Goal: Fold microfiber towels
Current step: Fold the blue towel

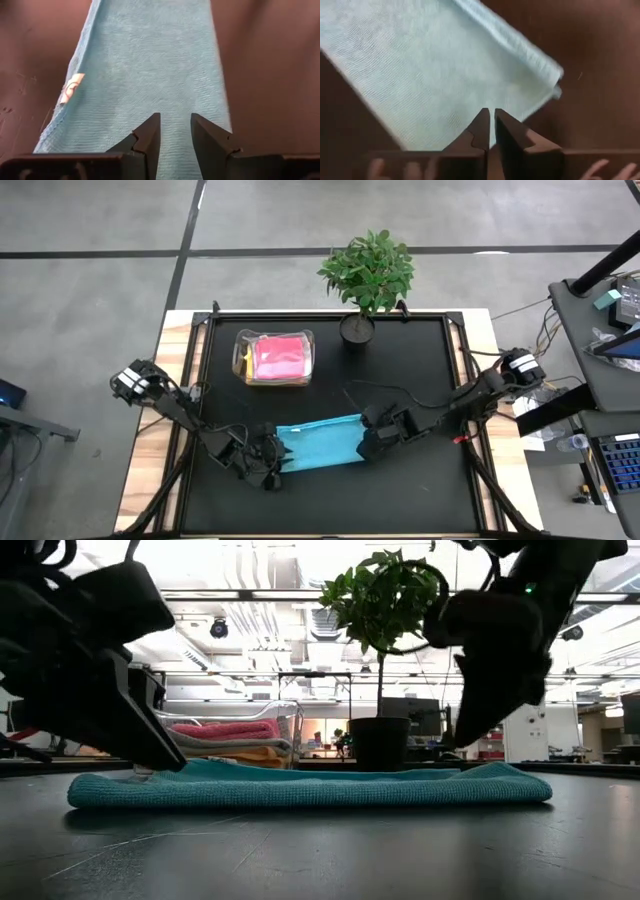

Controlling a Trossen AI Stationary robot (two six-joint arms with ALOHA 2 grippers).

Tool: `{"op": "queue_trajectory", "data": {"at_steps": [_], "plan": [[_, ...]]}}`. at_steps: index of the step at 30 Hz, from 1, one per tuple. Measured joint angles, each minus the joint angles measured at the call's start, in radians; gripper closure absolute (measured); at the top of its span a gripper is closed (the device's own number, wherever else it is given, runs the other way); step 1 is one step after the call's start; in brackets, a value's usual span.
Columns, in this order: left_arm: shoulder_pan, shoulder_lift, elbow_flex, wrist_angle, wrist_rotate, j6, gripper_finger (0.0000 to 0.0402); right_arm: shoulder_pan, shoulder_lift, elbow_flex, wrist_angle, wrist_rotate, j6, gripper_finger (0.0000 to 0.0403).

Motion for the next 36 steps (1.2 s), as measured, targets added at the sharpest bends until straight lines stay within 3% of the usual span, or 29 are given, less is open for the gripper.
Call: {"op": "queue_trajectory", "data": {"at_steps": [3, 11, 21, 27, 36], "plan": [[0.000, 0.003, -0.003, 0.003, -0.005, -0.003, 0.0309, -0.004, -0.029, -0.019, -0.007, -0.078, 0.088, 0.0361], [0.003, 0.018, -0.007, 0.007, -0.019, -0.004, 0.0309, -0.012, -0.054, -0.105, 0.040, -0.127, 0.242, 0.0252], [0.004, 0.019, -0.009, 0.010, -0.053, -0.001, 0.0309, -0.049, -0.051, -0.278, 0.433, -0.170, 0.291, 0.0125], [0.005, 0.019, -0.010, 0.009, -0.056, 0.000, 0.0309, -0.063, -0.047, -0.355, 0.660, -0.156, 0.282, 0.0107], [0.006, 0.019, -0.011, 0.009, -0.057, 0.001, 0.0309, -0.060, -0.003, -0.369, 0.722, -0.116, 0.293, 0.0127]]}}
